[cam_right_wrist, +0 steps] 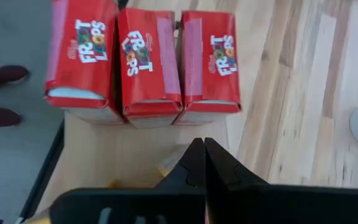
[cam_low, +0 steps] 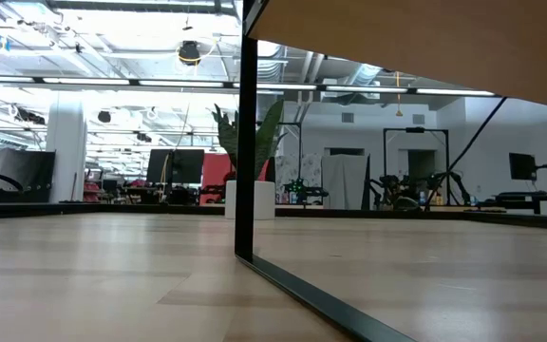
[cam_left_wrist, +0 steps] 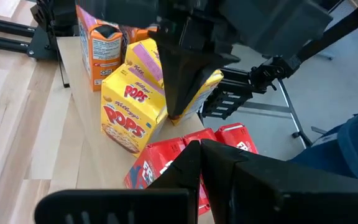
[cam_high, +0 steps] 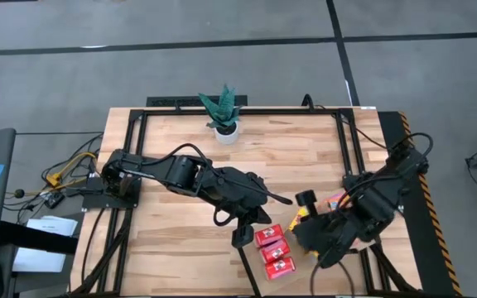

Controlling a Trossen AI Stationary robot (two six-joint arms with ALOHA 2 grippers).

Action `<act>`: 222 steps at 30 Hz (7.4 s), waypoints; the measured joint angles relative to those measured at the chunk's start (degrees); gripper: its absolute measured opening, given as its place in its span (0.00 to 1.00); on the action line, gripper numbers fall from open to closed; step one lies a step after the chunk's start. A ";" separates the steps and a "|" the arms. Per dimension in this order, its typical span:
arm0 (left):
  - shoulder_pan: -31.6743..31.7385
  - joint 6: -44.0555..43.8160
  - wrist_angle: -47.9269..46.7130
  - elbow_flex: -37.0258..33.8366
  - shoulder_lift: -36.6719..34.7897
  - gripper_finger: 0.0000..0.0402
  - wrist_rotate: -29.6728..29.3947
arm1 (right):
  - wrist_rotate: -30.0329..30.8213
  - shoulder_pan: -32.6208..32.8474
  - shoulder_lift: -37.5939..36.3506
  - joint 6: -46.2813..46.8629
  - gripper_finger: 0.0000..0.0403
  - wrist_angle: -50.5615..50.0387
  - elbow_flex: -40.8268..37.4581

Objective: Stack cereal on shelf
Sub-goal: Adjust the colored cereal boxes on the shelf

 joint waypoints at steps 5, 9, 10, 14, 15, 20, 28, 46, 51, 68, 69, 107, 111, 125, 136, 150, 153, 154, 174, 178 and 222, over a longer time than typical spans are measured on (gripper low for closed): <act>-0.05 -0.05 0.00 0.00 0.00 0.00 0.01 | -0.03 0.00 1.42 -1.05 0.01 -0.53 0.02; -0.05 -0.07 0.00 0.00 0.00 0.00 0.00 | -0.01 -0.69 1.25 -1.00 0.02 -1.57 0.02; -0.05 -0.07 -0.01 0.00 0.00 0.00 -0.01 | -0.01 -1.05 1.25 -0.92 0.03 -1.51 0.02; -0.05 -0.09 -0.40 0.00 0.00 0.00 -0.01 | 0.05 -2.54 1.03 -0.59 0.01 -2.66 0.02; -0.05 -0.09 -0.38 0.00 0.00 0.00 -0.01 | 0.03 -2.84 1.01 -0.59 0.01 -3.30 0.02; -0.05 -0.09 -0.66 0.00 0.00 0.00 -0.01 | 0.03 -3.76 1.03 -0.55 0.03 -4.53 0.02; -0.05 0.05 -1.57 0.00 0.00 0.00 -0.03 | 0.05 -3.34 0.49 -0.39 0.02 -4.62 1.51; -0.15 0.52 -2.90 0.02 0.02 0.00 -0.03 | 2.57 5.50 -1.86 18.21 0.01 -13.78 8.41; -0.16 0.52 -2.91 0.02 0.02 0.00 -0.03 | 2.95 6.94 -2.49 22.84 0.02 -13.74 8.52; -0.37 0.48 -2.69 0.02 0.02 0.00 1.26 | -0.63 4.95 -11.91 32.29 0.01 -13.70 5.58; -0.45 0.48 -2.69 0.02 0.02 0.00 1.26 | -1.06 5.41 -12.79 33.84 0.01 -13.53 4.94; -0.90 0.53 -2.84 0.02 0.02 0.00 1.02 | -1.48 8.76 -13.70 42.95 0.04 -13.71 -10.32; -0.90 0.53 -2.87 0.02 0.02 0.00 1.04 | -1.25 8.76 -13.70 43.06 0.02 -13.75 -10.32; -0.94 0.52 -2.87 0.02 0.02 0.00 1.06 | -1.52 7.89 -11.31 42.88 0.01 -13.77 -10.27; -0.94 0.52 -2.84 0.02 0.02 0.00 1.07 | -1.56 6.19 -11.07 41.04 0.02 -13.56 -10.27; -0.91 0.54 -2.86 0.02 0.02 0.00 1.06 | -2.98 5.66 -11.07 37.70 0.02 -11.31 -10.27; -0.91 0.54 -2.84 0.02 0.02 0.00 1.06 | -3.01 5.66 -11.07 36.61 0.02 -10.01 -10.27; -0.91 0.54 -2.83 0.02 0.02 0.00 1.06 | -3.01 5.66 -11.07 36.47 0.03 -10.04 -10.27; -0.90 0.22 -2.47 0.02 0.02 0.00 1.05 | -4.36 10.97 -11.14 39.51 0.04 -12.00 -3.48; -0.90 0.19 -2.49 0.02 0.02 0.00 1.04 | -4.78 15.07 -10.40 41.74 0.02 -11.29 -3.45; -0.90 0.54 -2.87 0.02 0.02 0.00 1.04 | -7.01 11.69 -3.67 37.90 0.04 -11.19 -3.27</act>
